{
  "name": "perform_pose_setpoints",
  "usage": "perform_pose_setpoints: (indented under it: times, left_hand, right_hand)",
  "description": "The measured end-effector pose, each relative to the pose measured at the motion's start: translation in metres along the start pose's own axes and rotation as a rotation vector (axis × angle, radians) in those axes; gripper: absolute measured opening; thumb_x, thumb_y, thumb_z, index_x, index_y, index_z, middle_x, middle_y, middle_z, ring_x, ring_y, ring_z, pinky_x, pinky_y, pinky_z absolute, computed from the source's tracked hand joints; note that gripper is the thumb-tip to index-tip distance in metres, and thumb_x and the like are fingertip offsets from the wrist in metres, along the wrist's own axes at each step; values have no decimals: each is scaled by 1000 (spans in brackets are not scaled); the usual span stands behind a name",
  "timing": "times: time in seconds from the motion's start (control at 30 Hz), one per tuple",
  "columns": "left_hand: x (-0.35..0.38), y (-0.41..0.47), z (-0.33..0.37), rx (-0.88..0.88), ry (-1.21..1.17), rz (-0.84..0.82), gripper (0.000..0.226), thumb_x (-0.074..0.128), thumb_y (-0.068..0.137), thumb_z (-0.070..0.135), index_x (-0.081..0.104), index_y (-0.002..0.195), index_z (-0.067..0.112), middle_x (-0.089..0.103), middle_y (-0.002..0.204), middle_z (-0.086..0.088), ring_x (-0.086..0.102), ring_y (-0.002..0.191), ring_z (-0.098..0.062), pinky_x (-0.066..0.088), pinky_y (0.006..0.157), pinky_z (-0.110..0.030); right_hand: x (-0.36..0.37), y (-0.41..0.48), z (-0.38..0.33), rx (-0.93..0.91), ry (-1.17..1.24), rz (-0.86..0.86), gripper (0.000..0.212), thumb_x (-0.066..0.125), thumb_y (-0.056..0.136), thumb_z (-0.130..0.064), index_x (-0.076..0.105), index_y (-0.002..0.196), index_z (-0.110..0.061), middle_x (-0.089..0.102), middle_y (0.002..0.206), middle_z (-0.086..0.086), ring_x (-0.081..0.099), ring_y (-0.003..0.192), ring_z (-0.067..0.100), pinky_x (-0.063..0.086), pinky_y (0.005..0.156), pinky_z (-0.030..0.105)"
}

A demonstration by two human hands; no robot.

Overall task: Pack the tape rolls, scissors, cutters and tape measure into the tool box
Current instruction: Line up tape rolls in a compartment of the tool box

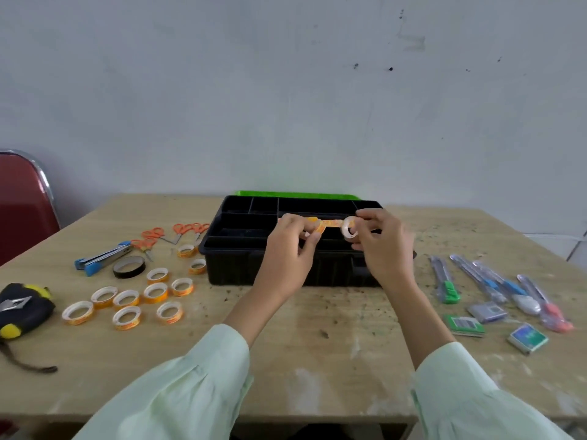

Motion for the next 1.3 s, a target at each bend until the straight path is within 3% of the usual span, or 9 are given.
perform_pose_setpoints:
  times: [0.17,0.33,0.53,0.63,0.7,0.83,0.97,1.13,1.3]
  left_hand:
    - [37,38,10,30,-52,-64,13,56,94,20,65,97,12,57,105,-1,55,89,-9,46,73,-15]
    - [62,63,12,31,-58,-90,13,56,94,22,64,96,11,55,104,2,52,88,-5,42,73,-12]
    - [75,75,5,49,-55,-93,14,58,93,21,64,94,9,56,103,2,52,87,-3,42,76,-14]
    - [79,79,-2,40,-35,-90,14,58,92,22,64,92,9,57,102,0,54,88,-7,45,77,-19]
    - [81,80,-6,39,-31,-87,15,59,92,22,64,92,9,57,102,-1,55,88,-8,46,77,-20]
    - [85,84,-8,32,-36,-86,15,58,92,23,64,91,9,57,101,-1,54,86,-7,45,76,-18]
    - [96,89,-6,0,-42,-116,17,58,92,21,64,91,6,56,99,-1,53,82,-6,46,76,-18]
    - [118,93,-6,-65,-39,-195,16,60,91,23,66,91,9,56,100,-6,58,83,-12,51,78,-25]
    - [135,96,-3,-70,15,-231,13,63,88,20,69,90,9,58,93,-8,59,84,-18,53,79,-35]
  right_hand:
    - [-39,54,11,11,-294,90,16,55,93,-22,69,99,-16,71,92,1,66,83,23,50,67,30]
    - [-37,89,25,63,-629,-6,22,49,92,-19,70,86,-16,71,86,6,68,74,28,57,65,36]
    - [-19,102,40,71,-915,-88,18,51,92,-20,68,91,-14,67,89,6,62,71,27,42,53,26]
    - [-6,105,50,103,-871,-164,16,56,90,-21,69,91,-12,68,90,7,62,74,27,47,58,29]
    - [-3,106,54,111,-853,-204,17,58,89,-25,68,87,-12,68,90,4,62,79,26,50,73,35]
    - [-3,105,58,159,-822,-281,19,46,84,-12,49,65,-13,51,67,1,50,71,27,39,79,37]
    - [-11,106,57,188,-719,-313,20,62,82,-7,66,69,-22,57,76,-7,57,88,23,45,93,43]
    - [-20,107,54,165,-511,-302,21,78,71,-6,70,63,-23,67,74,0,63,83,19,49,73,29]
    - [-23,102,67,239,-218,-280,25,55,91,-19,71,73,-17,73,68,3,61,77,17,46,76,31]
Point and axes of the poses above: each hand's wrist, its own y-axis towards the middle knuckle, its own x-axis out of the palm, z = x × y, the point moved 8 cm from there along y, towards the middle knuckle
